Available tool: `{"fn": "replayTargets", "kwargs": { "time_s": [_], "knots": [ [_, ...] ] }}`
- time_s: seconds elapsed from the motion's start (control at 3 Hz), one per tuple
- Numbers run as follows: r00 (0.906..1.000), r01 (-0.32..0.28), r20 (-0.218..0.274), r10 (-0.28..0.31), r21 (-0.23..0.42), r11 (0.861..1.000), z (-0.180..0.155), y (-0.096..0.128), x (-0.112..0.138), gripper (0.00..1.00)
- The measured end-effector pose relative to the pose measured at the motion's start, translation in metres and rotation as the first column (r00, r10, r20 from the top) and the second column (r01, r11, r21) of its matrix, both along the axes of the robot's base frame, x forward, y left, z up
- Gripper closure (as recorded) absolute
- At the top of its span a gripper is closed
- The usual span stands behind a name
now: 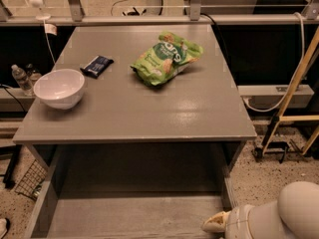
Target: Open top drawer
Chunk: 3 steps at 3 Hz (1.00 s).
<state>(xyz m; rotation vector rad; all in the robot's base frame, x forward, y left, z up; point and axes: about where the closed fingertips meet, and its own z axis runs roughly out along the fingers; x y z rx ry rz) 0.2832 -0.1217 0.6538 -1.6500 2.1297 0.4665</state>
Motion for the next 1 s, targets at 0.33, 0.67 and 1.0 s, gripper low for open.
{"fn": "replayTargets", "kwargs": {
  "time_s": [0.33,0.67,1.0],
  "knots": [
    [1.0,-0.001,0.001,0.001,-0.002,1.0,0.001,0.0,0.0,0.06],
    [1.0,-0.002,0.002,0.002,-0.003,1.0,0.001,0.0,0.0,0.0],
    [0.9982,-0.014,0.058,0.016,-0.028,1.0,0.022,-0.004,0.008,0.0]
  ]
}}
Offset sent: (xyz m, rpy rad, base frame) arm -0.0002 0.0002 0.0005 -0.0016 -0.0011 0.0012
